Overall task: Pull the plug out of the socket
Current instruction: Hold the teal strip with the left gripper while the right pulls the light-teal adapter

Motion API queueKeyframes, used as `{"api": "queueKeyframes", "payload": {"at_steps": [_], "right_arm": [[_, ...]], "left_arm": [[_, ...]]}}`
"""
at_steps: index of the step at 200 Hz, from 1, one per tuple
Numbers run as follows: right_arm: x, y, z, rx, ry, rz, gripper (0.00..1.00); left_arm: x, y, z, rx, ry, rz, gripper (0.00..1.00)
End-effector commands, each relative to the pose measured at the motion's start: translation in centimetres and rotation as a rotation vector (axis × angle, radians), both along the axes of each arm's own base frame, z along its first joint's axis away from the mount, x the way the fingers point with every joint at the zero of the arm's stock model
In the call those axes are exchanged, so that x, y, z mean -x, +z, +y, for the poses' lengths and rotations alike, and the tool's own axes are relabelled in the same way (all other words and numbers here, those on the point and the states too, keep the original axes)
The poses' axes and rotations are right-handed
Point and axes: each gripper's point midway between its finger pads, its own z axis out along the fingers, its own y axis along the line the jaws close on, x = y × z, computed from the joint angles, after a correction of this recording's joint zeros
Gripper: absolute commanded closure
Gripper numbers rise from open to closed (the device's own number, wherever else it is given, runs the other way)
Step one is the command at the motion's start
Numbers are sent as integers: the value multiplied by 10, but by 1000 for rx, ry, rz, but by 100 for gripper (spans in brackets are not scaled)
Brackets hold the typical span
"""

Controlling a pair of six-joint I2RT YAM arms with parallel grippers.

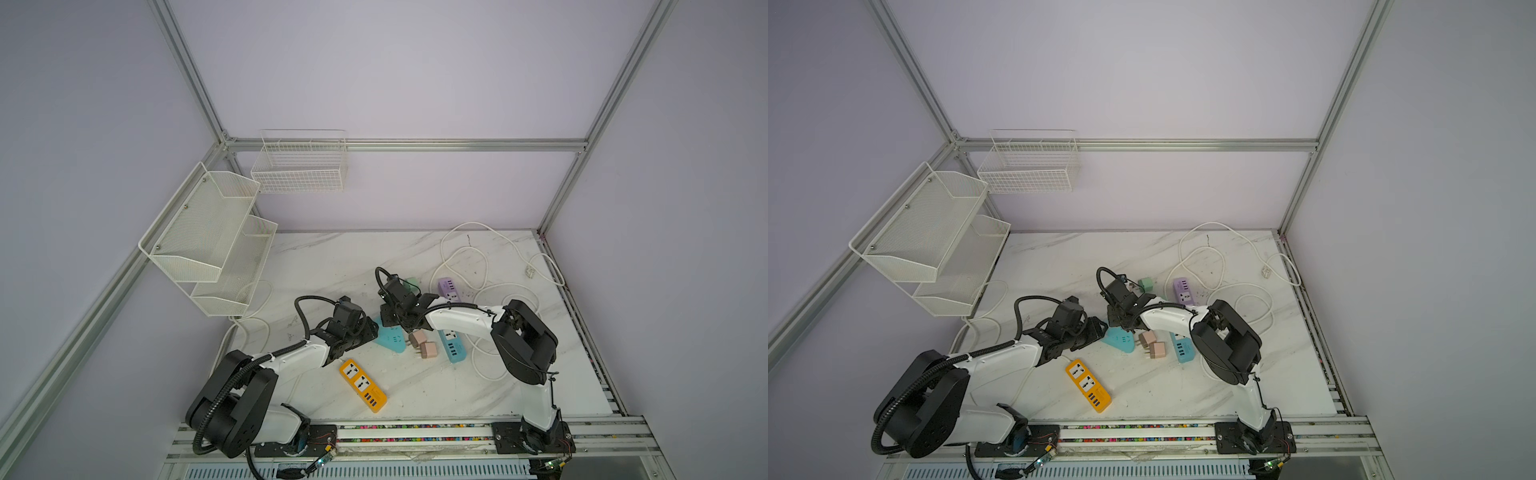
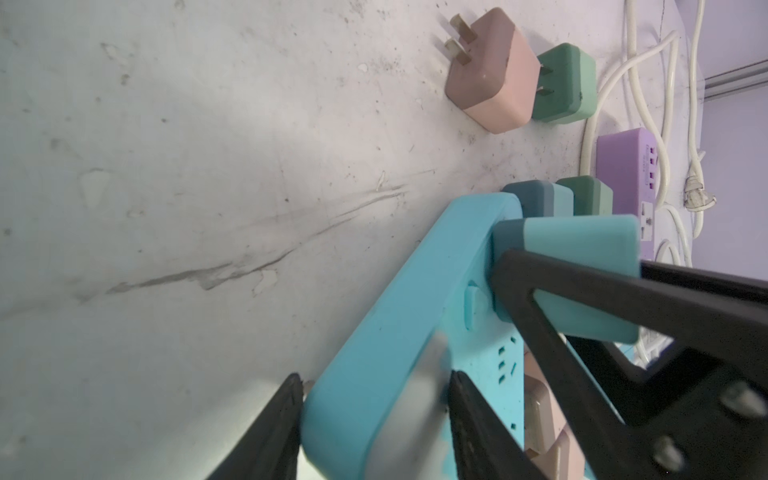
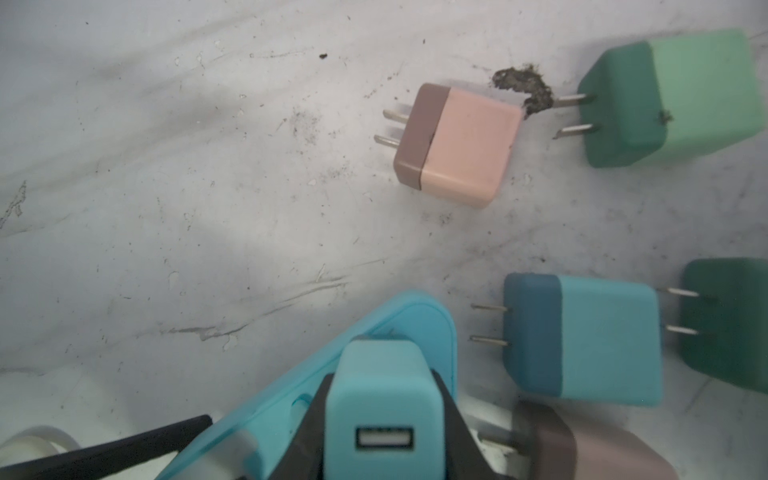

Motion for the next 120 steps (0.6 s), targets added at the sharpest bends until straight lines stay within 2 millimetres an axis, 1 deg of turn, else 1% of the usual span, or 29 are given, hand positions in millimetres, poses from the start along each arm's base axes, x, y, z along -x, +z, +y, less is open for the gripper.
{"api": "queueKeyframes", "payload": {"at_steps": [1, 14, 23, 33, 46, 66, 75, 84, 94, 102, 110, 120], "right_arm": [[3, 49, 28, -47, 24, -116, 83], [17, 41, 47, 5, 68, -116, 83], [21, 37, 53, 22, 76, -107, 84], [25, 34, 57, -7, 92, -90, 84], [17, 40, 48, -53, 81, -86, 84], [0, 44, 25, -150, 46, -38, 84], [-4, 48, 18, -157, 33, -48, 84], [-8, 51, 12, -121, 5, -74, 84], [-3, 52, 17, -78, 21, -99, 85], [6, 51, 29, -49, 48, -111, 85], [14, 48, 39, -25, 73, -113, 85], [19, 42, 46, -5, 90, -94, 85]], "left_arm": [[71, -66, 52, -258, -3, 312, 49], [70, -66, 51, -258, -1, 313, 49], [70, -67, 52, -259, -1, 316, 49], [70, -67, 51, -259, -3, 318, 49], [70, -67, 51, -260, -3, 319, 49], [70, -66, 52, -260, -1, 318, 49], [70, -67, 51, -262, -3, 320, 50], [71, -67, 52, -263, -2, 322, 49], [70, -67, 52, -262, -1, 322, 50], [71, -68, 52, -264, -1, 325, 50], [71, -67, 52, -264, 0, 325, 50], [70, -67, 52, -264, 1, 325, 50]]}}
